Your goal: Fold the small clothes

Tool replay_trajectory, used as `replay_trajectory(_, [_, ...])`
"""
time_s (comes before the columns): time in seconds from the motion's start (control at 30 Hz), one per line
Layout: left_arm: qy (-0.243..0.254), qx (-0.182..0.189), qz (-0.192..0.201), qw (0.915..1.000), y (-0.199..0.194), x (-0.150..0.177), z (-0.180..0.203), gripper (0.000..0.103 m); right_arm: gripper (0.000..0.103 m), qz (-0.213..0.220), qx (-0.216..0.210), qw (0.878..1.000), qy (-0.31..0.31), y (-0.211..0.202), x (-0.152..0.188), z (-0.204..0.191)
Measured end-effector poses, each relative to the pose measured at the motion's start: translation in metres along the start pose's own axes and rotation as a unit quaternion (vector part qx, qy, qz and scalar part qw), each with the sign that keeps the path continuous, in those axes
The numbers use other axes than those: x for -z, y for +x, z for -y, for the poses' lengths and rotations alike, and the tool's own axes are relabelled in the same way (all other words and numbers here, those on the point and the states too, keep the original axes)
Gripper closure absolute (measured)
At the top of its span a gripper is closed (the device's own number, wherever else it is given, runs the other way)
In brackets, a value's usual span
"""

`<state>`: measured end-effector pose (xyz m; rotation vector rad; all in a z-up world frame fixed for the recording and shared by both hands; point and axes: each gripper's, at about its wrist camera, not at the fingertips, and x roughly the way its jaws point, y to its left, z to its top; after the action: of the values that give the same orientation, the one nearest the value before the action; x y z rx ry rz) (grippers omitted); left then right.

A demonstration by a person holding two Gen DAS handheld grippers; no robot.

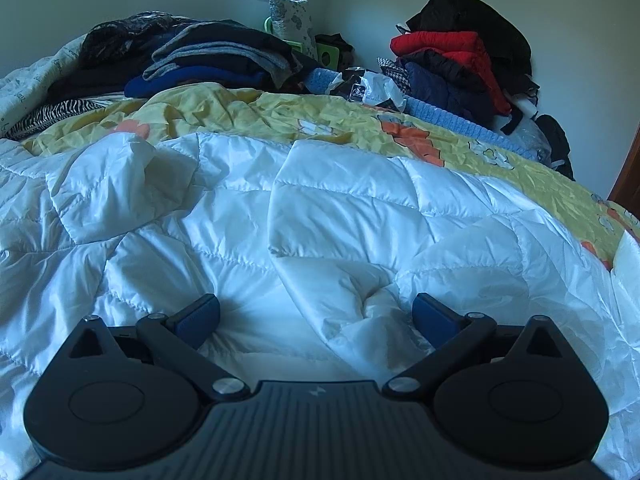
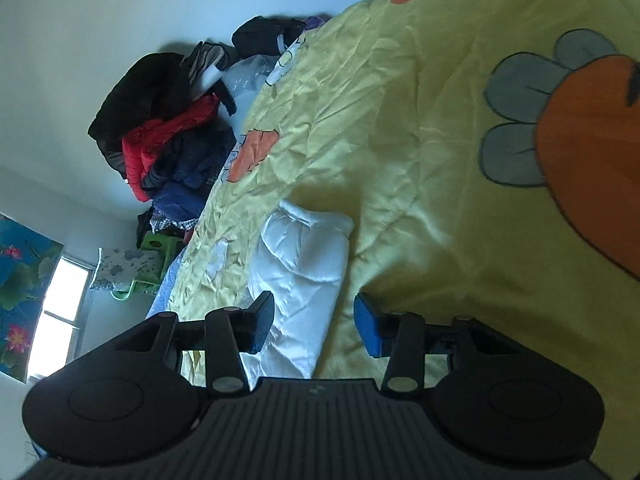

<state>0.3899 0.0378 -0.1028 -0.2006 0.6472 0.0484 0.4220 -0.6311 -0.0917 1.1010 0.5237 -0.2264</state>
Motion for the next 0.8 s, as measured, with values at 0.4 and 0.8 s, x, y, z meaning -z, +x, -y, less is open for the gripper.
replay_trajectory(0.4, [-0.002,0.001,0.001,1.0,0.0,0.0,0.0,0.0,0.092,0.016,-0.006,1.0,-0.006,0.016,-0.009,0.013])
replay_trajectory(0.8, [-0.017,0.011,0.005,0.9998,-0.001,0.0,-0.006,0.0,0.092,0.04,-0.073,0.99,-0.116,-0.024,0.017,-0.053])
